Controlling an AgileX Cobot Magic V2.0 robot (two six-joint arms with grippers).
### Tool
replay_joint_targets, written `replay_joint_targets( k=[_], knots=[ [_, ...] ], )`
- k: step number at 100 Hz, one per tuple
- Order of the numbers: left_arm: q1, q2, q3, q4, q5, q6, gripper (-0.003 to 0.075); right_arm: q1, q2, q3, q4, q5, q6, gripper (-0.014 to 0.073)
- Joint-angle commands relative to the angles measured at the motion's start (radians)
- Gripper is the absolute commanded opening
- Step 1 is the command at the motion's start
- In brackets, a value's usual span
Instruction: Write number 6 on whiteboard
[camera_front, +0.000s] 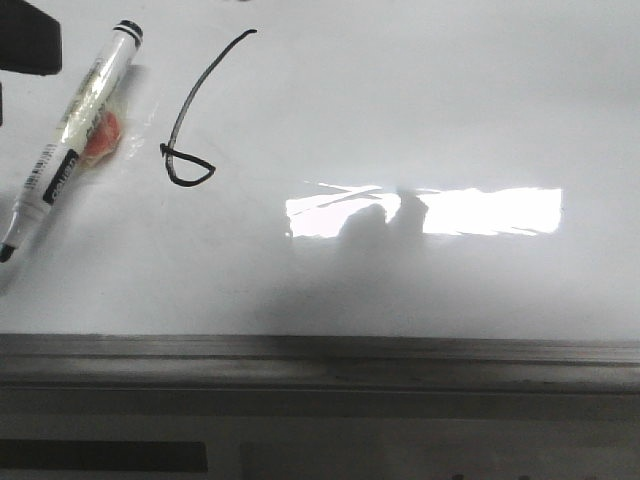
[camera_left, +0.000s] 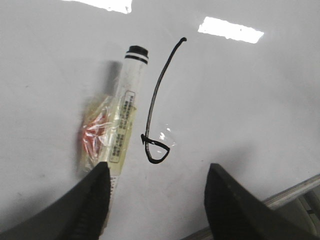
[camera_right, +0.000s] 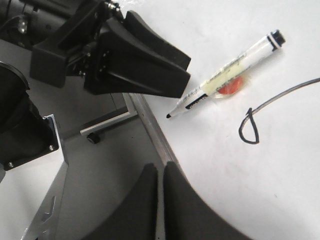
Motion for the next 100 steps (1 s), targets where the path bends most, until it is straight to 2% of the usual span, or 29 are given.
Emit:
replay_joint_targets(
  k=[1,11,16,21,34,58,80,100],
  knots=[
    [0.002,-0.032,-0.027,0.001,-0.034,-0.006,0.0389,-0.006,-0.046,-0.028,0.008,-0.054,-0.006,-0.0064],
    [0.002,-0.075,-0.027,0.001,-0.006,-0.006,0.0380,-0.006,-0.085,-0.018,0.008,-0.060,-0.006,-0.0064],
    [0.002,-0.100,-0.027,0.001,0.004,-0.006,0.0342,-0.006,-0.111,-0.002,0.008,-0.072,-0.006,-0.0064],
    [0.002,-0.128,-0.027,0.001,0.013,-0.004,0.0267,-0.006,-0.140,0.020,0.008,-0.092,-0.006,-0.0064],
    [0.002,-0.212,-0.027,0.018,0.028,0.009,-0.0023,-0.006,-0.233,0.108,0.008,-0.175,-0.006,-0.0064],
    [0.002,-0.394,0.007,0.056,0.061,0.102,-0.0020,-0.006,-0.459,0.338,0.007,-0.347,-0.008,-0.0064],
    [0.002,-0.607,0.096,0.060,0.123,0.155,-0.0020,-0.006,-0.658,0.520,0.007,-0.342,-0.008,-0.0064],
    [0.002,-0.723,0.142,0.052,0.173,0.155,-0.0020,-0.006,-0.760,0.585,0.007,-0.325,-0.008,-0.0064]
  ],
)
